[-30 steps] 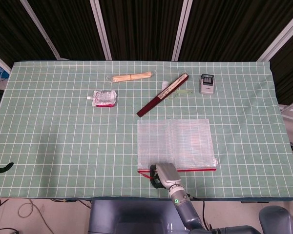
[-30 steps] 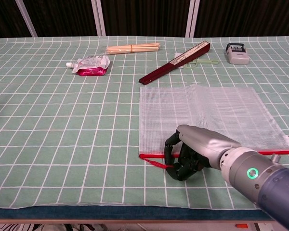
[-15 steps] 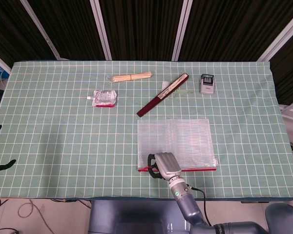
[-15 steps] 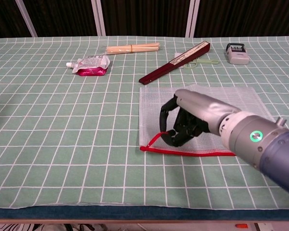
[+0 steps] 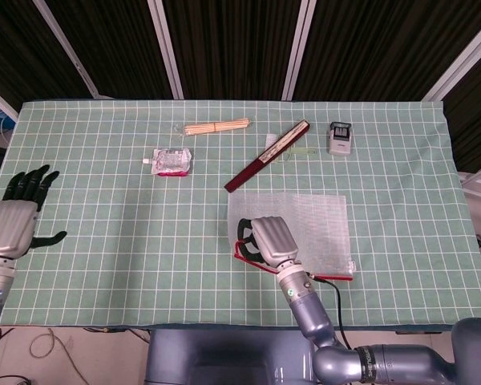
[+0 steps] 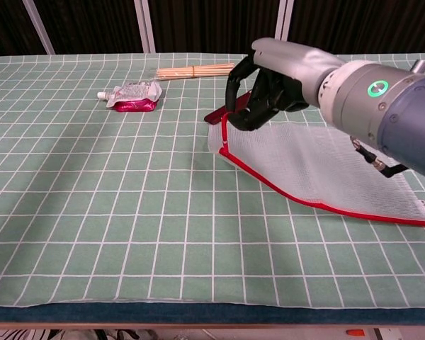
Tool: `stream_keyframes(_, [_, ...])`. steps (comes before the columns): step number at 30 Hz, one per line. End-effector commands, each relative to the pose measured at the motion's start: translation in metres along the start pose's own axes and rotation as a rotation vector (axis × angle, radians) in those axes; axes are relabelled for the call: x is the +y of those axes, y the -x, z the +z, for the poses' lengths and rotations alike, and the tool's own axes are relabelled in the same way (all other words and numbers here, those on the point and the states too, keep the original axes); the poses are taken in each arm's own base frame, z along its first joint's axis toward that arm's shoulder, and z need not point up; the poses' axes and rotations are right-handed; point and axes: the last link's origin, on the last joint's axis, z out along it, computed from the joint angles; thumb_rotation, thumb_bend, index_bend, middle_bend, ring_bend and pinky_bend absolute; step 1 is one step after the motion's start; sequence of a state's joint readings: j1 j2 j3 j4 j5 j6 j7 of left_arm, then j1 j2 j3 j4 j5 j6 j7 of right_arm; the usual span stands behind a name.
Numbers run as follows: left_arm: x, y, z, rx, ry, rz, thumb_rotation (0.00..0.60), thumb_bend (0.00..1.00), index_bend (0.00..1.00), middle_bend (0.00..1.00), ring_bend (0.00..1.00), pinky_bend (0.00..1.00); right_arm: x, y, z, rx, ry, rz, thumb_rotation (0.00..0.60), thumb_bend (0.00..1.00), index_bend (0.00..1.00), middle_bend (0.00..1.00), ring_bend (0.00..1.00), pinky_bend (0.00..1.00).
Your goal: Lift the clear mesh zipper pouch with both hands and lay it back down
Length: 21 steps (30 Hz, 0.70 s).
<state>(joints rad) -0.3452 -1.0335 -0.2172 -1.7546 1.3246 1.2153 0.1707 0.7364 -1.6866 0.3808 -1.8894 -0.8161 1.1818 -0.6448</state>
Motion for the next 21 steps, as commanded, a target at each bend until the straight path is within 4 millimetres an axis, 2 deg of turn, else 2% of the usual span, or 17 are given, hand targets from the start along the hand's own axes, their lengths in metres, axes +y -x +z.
stream_keyframes(1, [0.028, -0.011, 0.025, -0.013, 0.091, 0.027, 0.600, 0.08, 0.07, 0.00, 0.00, 0.00, -0.005, -0.007, 0.003, 0.007, -0.008, -0.002, 0.600, 0.62, 0.66, 1.00, 1.00, 0.99])
stream_keyframes(11, [0.097, -0.018, 0.083, -0.070, 0.280, 0.036, 0.600, 0.14, 0.19, 0.00, 0.00, 0.00, -0.010, -0.015, 0.006, 0.011, -0.008, 0.003, 0.600, 0.62, 0.67, 1.00, 1.00, 0.99])
stream_keyframes(15, [0.122, -0.012, 0.094, -0.106, 0.339, 0.026, 0.600, 0.15, 0.28, 0.00, 0.00, 0.00, -0.013, -0.016, 0.008, 0.013, -0.009, 0.007, 0.600, 0.62, 0.67, 1.00, 1.00, 0.99])
stream_keyframes(21, [0.149, 0.006, 0.102, -0.170, 0.393, 0.009, 0.600, 0.17, 0.34, 0.00, 0.00, 0.00, -0.018, -0.017, 0.009, 0.014, -0.017, 0.006, 0.600, 0.62, 0.67, 1.00, 1.00, 0.99])
